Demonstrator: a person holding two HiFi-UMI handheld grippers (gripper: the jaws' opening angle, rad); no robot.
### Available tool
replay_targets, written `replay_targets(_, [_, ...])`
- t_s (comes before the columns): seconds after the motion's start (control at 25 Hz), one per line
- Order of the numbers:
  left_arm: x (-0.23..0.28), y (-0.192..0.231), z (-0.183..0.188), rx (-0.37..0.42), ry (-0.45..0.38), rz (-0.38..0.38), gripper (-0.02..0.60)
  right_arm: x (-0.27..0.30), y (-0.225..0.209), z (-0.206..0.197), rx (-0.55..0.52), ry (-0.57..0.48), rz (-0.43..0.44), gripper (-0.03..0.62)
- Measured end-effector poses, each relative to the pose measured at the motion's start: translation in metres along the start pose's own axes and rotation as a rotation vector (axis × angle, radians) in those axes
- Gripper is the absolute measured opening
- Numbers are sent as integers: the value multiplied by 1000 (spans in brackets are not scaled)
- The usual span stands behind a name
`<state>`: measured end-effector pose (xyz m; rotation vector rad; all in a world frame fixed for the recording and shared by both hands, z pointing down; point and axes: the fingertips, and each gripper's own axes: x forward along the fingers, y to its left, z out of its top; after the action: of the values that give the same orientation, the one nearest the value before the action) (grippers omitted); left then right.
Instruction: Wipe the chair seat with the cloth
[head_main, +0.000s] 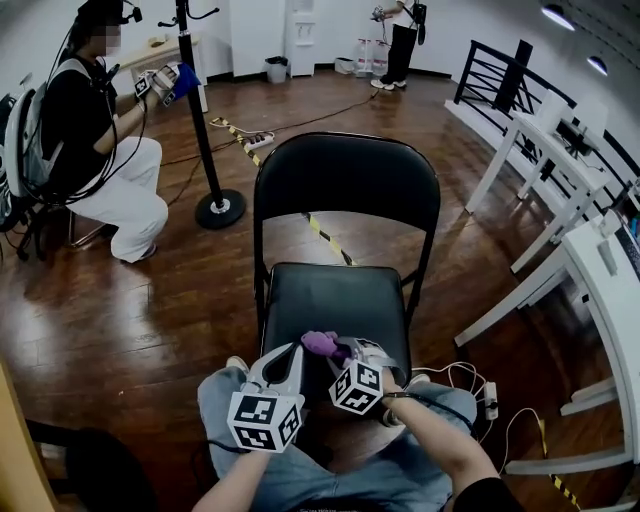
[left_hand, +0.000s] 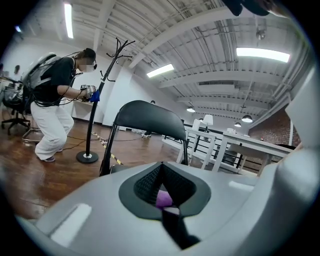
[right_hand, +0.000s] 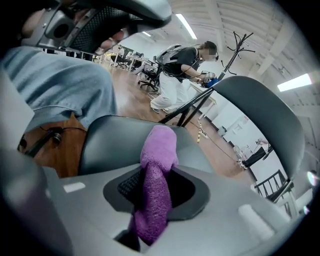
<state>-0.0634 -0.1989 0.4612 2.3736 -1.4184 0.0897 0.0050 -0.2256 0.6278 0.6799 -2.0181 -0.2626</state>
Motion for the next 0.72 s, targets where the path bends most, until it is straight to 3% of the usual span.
replay_targets(0.44, [-8,-26,-12,-27,-20,15,4,-45,73,8,-38,-78,84,97])
replay_targets(0.72, [-11,-29,-17,-21,-19,36,3,-48,72,7,-36,-96,83,97])
